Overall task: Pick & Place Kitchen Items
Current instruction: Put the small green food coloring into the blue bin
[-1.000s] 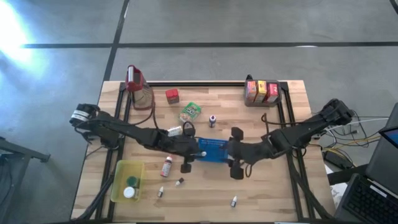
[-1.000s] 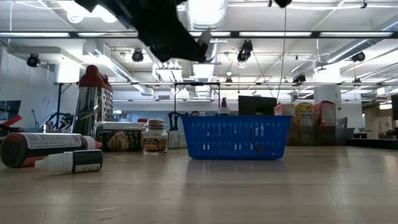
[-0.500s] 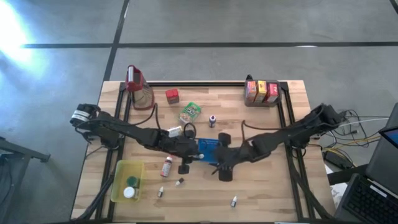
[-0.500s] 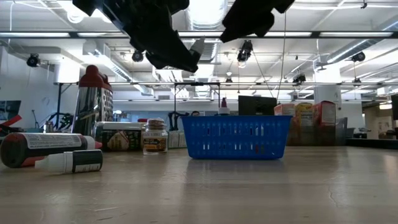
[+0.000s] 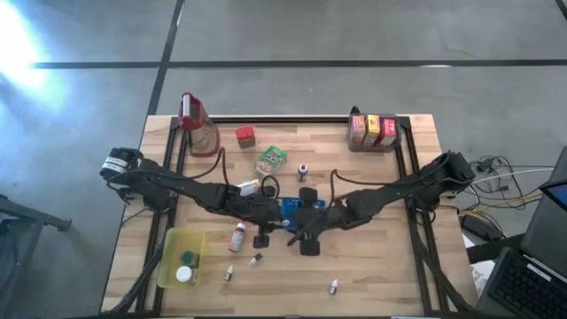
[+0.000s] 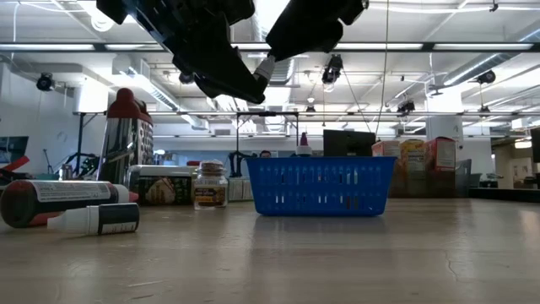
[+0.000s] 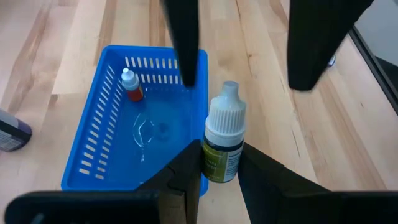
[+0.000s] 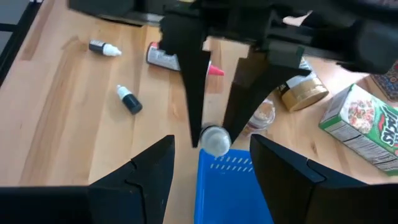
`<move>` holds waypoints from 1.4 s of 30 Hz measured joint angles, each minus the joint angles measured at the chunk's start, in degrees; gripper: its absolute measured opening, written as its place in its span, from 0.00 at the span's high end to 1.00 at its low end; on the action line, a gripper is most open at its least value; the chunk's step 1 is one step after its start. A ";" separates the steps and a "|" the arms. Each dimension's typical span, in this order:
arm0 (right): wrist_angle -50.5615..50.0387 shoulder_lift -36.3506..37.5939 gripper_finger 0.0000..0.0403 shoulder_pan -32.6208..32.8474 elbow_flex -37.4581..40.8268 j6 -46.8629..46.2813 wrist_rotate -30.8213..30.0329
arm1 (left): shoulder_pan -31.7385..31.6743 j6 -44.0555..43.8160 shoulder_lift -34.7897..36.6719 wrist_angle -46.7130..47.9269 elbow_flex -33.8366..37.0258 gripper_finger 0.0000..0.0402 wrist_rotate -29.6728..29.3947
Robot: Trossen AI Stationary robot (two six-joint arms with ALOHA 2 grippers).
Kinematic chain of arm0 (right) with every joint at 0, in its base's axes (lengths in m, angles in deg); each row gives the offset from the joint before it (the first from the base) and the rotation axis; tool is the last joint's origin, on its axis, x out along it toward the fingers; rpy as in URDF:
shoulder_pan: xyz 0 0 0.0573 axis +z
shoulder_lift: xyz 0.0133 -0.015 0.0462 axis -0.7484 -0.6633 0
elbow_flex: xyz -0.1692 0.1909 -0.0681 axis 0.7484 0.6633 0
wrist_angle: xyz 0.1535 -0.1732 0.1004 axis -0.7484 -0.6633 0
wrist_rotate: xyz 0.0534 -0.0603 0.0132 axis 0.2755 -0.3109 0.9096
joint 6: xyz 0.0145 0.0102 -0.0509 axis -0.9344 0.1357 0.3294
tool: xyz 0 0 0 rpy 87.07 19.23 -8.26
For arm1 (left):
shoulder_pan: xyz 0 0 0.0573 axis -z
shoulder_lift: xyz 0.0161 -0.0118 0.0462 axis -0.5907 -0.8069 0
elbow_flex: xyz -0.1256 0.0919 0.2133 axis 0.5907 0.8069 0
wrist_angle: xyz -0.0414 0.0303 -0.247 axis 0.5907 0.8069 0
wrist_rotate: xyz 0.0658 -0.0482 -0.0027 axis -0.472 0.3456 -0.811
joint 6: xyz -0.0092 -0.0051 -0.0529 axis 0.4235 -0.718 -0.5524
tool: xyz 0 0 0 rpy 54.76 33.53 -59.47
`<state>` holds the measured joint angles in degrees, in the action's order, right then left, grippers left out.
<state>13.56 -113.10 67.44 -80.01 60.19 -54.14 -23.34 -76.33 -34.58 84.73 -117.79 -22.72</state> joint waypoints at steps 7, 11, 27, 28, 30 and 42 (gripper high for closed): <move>-0.02 -0.31 0.53 -0.79 -0.12 0.02 1.95 | 0.00 0.85 0.28 -1.46 -0.18 0.75 -0.66; -0.06 -0.31 0.56 -0.95 -0.08 0.02 1.95 | 0.00 2.04 0.29 -3.28 -0.42 0.75 -0.73; -0.08 -0.26 0.75 -1.08 -0.01 2.36 1.60 | 0.07 2.31 0.35 -3.89 -0.35 0.75 -0.83; -0.08 -0.26 0.76 -1.08 -0.01 2.38 1.52 | 0.07 2.30 0.35 -3.91 -0.34 0.75 -0.79; -0.08 -0.24 0.80 -1.08 -0.01 2.58 1.48 | 0.04 2.30 0.35 -3.89 -0.34 0.75 -0.69; -0.10 -0.20 0.81 -1.12 0.01 3.18 1.51 | 0.04 2.36 0.35 -4.02 -0.29 0.75 -0.69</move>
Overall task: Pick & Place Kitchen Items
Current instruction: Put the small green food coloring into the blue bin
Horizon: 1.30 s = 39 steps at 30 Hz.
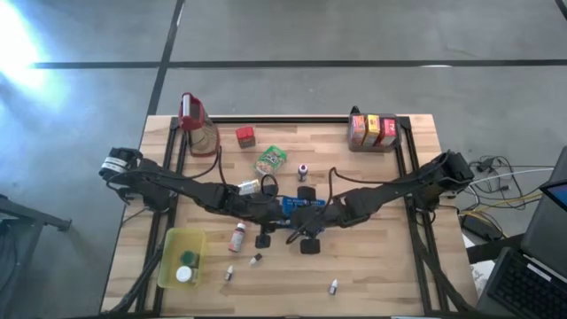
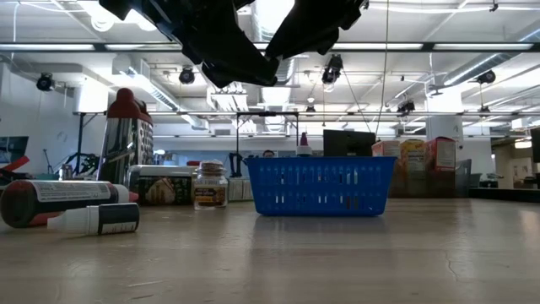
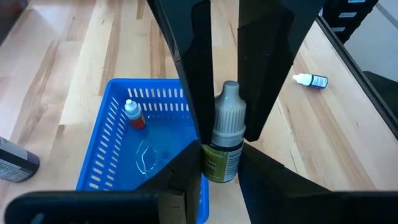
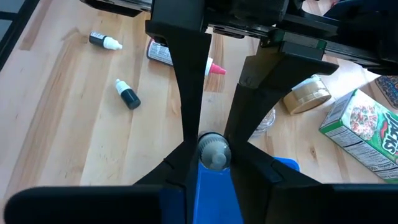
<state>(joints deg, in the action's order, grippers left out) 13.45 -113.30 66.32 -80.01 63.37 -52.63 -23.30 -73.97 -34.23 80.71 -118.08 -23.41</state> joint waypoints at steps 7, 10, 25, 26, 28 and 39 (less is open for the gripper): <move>0.00 0.01 0.83 -0.15 0.00 0.69 0.19 | -0.04 1.38 0.00 -0.15 0.04 0.68 -0.32; -0.02 0.02 0.85 -0.13 0.00 0.70 0.70 | -0.04 2.04 0.00 -0.43 0.04 0.59 -0.32; -7.81 0.45 0.85 -0.16 0.02 -3.68 0.61 | -0.15 5.73 7.61 -1.52 2.75 0.38 -8.36; -8.59 0.47 0.85 -0.16 0.02 -3.70 0.61 | -0.14 5.73 8.15 -2.16 3.44 0.38 -9.28; -10.13 0.47 0.84 -0.28 0.02 -3.72 0.61 | -0.13 5.73 9.02 -3.42 4.72 0.38 -11.07; -19.13 0.47 0.84 -4.17 0.02 -7.94 0.70 | -0.14 6.23 11.41 -7.66 7.32 0.39 -15.47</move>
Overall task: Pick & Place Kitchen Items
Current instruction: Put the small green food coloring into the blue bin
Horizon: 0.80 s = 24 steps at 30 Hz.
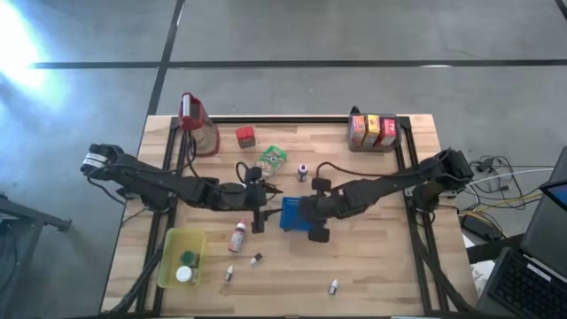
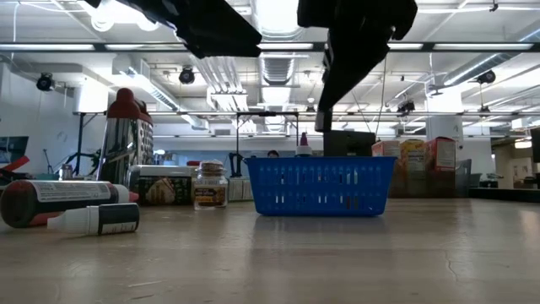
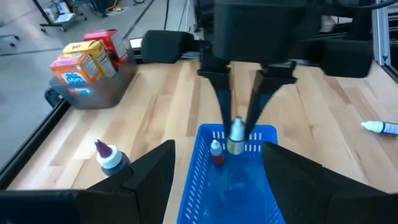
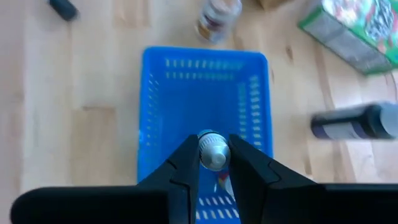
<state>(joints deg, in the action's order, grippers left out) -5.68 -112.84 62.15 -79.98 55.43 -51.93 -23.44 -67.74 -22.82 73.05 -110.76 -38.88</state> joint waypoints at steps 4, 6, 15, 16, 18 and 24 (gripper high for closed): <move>-0.38 -0.07 0.84 -2.07 0.00 0.03 2.59 | -0.01 0.90 0.00 -0.67 0.00 0.39 0.01; -0.41 -0.09 0.85 -3.16 0.00 0.13 3.08 | -0.01 0.98 0.02 -0.87 0.00 0.39 0.00; 0.03 -0.11 0.85 -5.45 1.79 1.13 4.05 | 0.03 2.24 0.06 -2.96 0.00 0.39 -0.04; 0.16 -0.11 0.85 -5.48 2.26 1.10 4.14 | 0.04 2.73 0.14 -3.86 0.00 0.39 -0.16; 1.25 -0.11 0.85 -5.48 3.54 1.11 4.18 | 0.20 3.74 0.15 -6.12 0.00 0.39 -0.22; 5.75 -0.15 0.85 -5.58 6.94 1.32 4.66 | 0.65 6.35 0.17 -12.52 1.25 0.39 -0.15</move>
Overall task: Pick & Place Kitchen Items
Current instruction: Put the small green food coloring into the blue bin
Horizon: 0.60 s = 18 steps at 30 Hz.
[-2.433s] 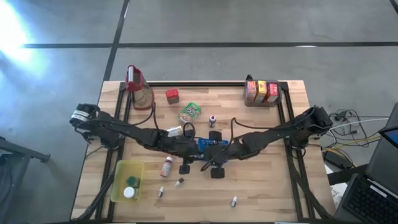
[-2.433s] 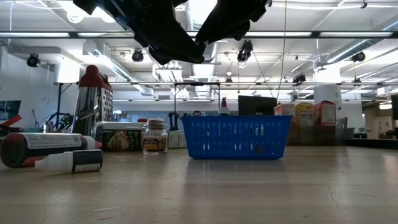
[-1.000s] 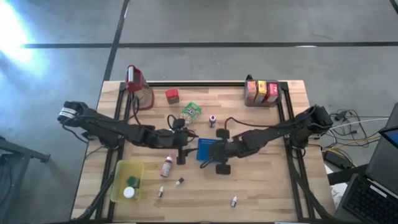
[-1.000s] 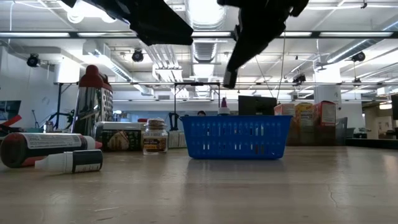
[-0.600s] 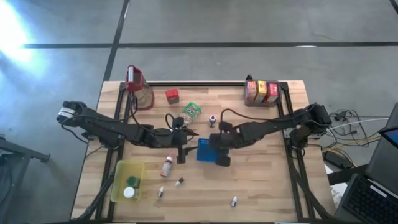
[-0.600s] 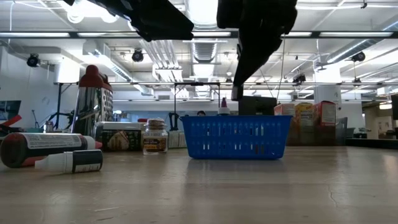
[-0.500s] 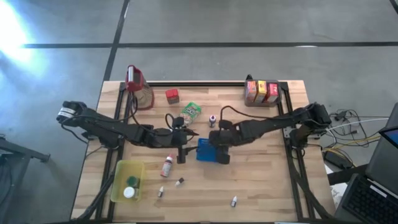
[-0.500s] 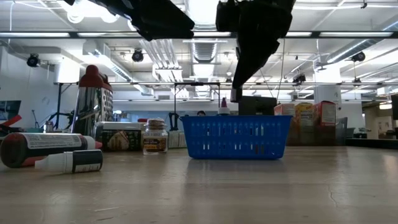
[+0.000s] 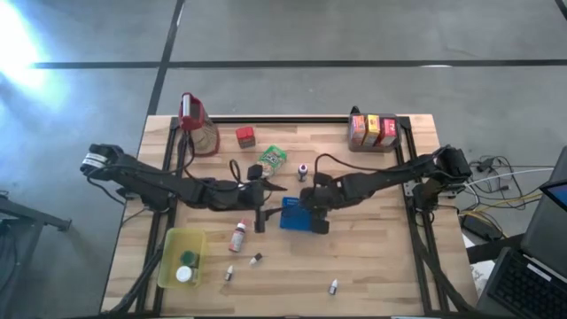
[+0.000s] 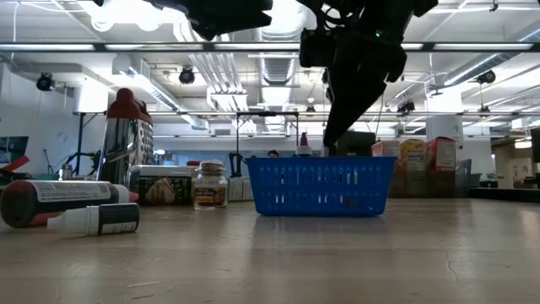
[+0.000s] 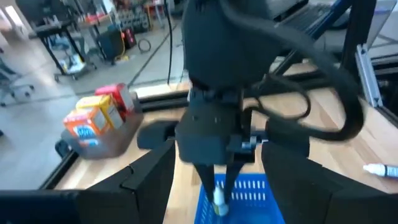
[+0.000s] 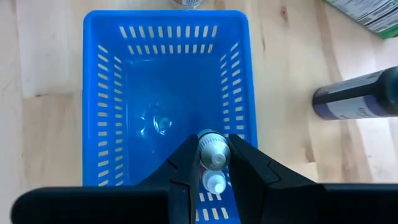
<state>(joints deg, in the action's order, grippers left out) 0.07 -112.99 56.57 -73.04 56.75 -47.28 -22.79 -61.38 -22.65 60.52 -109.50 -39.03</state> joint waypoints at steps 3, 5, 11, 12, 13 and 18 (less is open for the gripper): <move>1.51 0.00 0.85 -0.52 1.25 -0.03 1.07 | 0.21 1.68 0.00 -5.19 1.38 0.39 -0.04; 3.30 -0.12 0.85 -0.96 2.10 -0.03 1.83 | 0.35 3.04 0.00 -9.74 2.58 0.39 -0.04; 4.57 -0.37 0.85 -2.21 3.61 -0.03 2.38 | 0.43 4.20 0.01 -13.56 4.30 0.39 -0.16; 4.54 -0.37 0.85 -2.45 3.87 -0.06 2.38 | 0.43 4.20 0.05 -13.49 4.34 0.39 -0.20; 4.63 -0.37 0.85 -2.63 4.19 -0.07 2.38 | 0.43 4.20 0.05 -13.48 4.34 0.39 -0.22; 6.73 -1.27 0.85 -3.01 5.52 -0.19 3.62 | 0.43 4.20 0.05 -13.38 4.34 0.39 -0.19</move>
<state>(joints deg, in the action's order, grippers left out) 6.80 -114.26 53.56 -67.52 56.56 -43.65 -22.36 -57.18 -22.61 47.14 -105.16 -39.22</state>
